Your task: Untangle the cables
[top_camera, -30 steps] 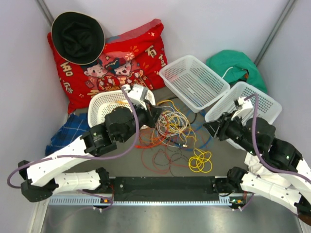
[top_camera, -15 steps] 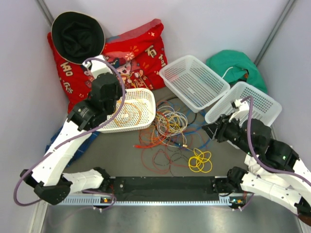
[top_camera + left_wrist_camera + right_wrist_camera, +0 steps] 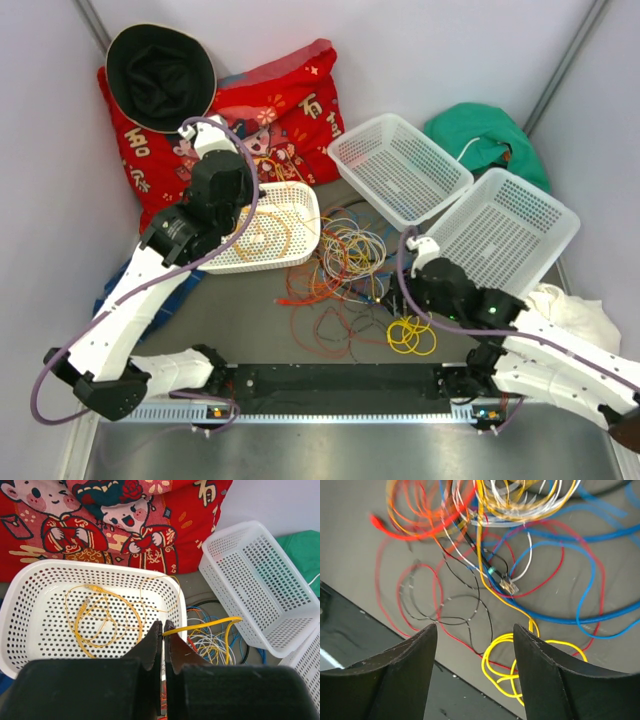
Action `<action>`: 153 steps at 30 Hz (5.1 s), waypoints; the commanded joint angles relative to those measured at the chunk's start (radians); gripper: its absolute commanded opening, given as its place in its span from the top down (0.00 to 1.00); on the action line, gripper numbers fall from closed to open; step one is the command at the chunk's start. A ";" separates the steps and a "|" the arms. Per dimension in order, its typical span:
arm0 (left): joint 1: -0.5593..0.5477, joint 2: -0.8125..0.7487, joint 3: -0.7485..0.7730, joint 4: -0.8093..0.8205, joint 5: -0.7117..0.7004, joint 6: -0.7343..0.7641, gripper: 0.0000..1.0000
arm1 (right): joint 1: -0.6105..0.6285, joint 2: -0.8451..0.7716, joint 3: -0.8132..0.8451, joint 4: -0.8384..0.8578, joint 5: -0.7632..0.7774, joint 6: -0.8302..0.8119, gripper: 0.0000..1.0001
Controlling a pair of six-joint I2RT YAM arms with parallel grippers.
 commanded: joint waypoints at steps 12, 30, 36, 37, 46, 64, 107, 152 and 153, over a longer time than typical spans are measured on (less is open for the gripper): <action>0.004 -0.020 0.045 0.004 0.025 0.009 1.00 | 0.003 0.430 0.027 0.437 0.020 -0.055 0.38; 0.004 -0.157 -0.150 0.146 0.117 -0.012 1.00 | 0.005 0.151 0.246 0.207 0.152 -0.089 1.00; 0.002 -0.220 -0.357 0.384 0.379 -0.009 1.00 | 0.003 0.190 0.643 -0.052 0.161 -0.152 1.00; 0.004 -0.223 -0.392 0.412 0.468 -0.011 1.00 | 0.005 0.210 0.736 -0.079 0.154 -0.158 1.00; 0.002 -0.199 -0.316 0.211 0.159 -0.049 1.00 | 0.005 0.387 0.866 -0.094 0.054 -0.157 1.00; 0.303 -0.014 -0.300 0.019 -0.095 -0.232 1.00 | -0.051 1.063 1.108 0.291 -0.251 -0.071 1.00; -0.442 0.085 -0.629 0.386 0.266 -0.212 0.15 | -0.061 0.185 0.151 0.190 -0.037 -0.002 0.28; -0.459 0.069 -0.374 0.495 0.497 -0.023 1.00 | -0.061 -0.194 0.346 -0.143 0.132 -0.057 0.28; -0.458 0.062 -0.354 0.499 0.522 -0.014 1.00 | -0.061 -0.200 0.353 -0.130 0.138 -0.060 0.28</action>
